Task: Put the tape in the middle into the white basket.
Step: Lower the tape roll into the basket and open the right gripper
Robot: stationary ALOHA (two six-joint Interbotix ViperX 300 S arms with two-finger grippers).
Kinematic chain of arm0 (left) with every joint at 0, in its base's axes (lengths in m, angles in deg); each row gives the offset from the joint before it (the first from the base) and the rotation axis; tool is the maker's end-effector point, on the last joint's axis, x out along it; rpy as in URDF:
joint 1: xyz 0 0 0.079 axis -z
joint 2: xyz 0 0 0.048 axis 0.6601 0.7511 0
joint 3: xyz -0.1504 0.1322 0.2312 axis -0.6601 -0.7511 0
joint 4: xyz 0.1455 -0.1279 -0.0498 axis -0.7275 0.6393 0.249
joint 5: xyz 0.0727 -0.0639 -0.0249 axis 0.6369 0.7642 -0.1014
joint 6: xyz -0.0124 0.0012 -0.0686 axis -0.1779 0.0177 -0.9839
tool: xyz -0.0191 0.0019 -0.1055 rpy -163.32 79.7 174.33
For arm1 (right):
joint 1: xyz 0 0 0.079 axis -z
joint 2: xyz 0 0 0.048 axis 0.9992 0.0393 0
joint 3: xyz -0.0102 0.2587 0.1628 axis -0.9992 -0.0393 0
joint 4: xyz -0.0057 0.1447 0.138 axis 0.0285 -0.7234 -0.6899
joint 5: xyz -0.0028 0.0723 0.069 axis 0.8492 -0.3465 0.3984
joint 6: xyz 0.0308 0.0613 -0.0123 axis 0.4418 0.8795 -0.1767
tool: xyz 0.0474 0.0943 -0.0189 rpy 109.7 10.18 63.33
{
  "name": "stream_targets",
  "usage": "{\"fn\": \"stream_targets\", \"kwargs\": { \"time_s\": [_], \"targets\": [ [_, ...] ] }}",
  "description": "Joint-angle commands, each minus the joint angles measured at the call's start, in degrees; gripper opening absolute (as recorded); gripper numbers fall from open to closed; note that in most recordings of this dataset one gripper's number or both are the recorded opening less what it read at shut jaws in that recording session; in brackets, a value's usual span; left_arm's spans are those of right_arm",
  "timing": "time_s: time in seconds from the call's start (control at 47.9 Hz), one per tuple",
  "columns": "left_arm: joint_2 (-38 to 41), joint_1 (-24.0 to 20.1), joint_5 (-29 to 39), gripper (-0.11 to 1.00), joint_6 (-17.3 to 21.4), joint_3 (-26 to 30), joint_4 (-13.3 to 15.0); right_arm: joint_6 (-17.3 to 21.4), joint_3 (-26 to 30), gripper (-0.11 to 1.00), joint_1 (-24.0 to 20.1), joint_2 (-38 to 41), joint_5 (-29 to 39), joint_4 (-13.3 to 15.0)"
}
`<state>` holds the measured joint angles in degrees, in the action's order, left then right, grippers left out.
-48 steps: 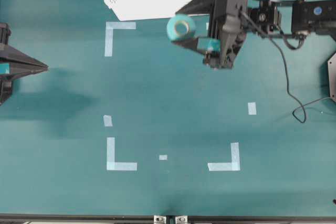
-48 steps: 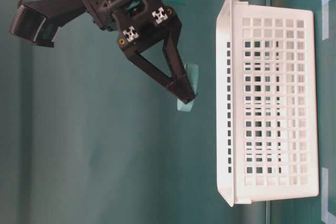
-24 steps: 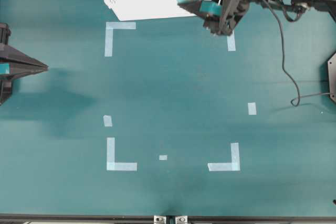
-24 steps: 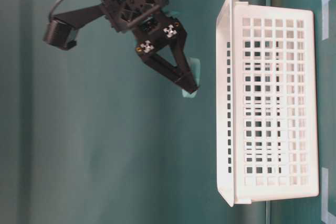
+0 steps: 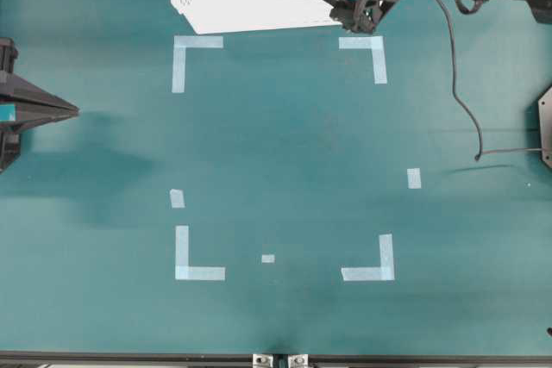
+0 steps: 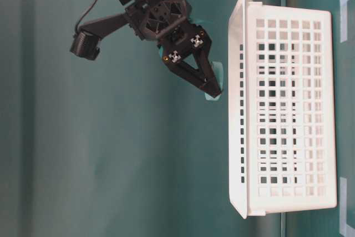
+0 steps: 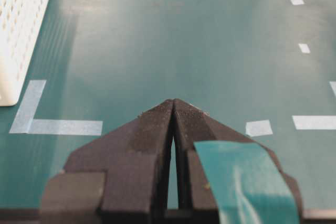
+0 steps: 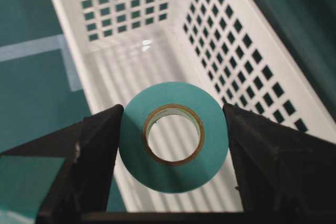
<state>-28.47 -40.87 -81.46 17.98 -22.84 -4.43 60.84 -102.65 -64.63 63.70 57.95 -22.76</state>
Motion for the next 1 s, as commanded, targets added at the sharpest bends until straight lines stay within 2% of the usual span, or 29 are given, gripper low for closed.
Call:
{"fn": "stream_targets", "kwargs": {
  "time_s": [0.0,0.313,0.981],
  "targets": [
    [0.4,0.2,-0.4,-0.11,0.1,0.7,0.0,0.0,1.7,0.66,0.7,-0.4,-0.6,0.4],
    [0.4,0.1,-0.4,-0.11,0.1,0.7,0.0,0.0,1.9,0.66,2.8,0.2,-0.5,0.4],
    [0.5,0.1,-0.4,-0.11,0.1,0.7,0.0,0.1,1.4,0.66,3.8,0.3,-0.7,0.4]
  ]
}}
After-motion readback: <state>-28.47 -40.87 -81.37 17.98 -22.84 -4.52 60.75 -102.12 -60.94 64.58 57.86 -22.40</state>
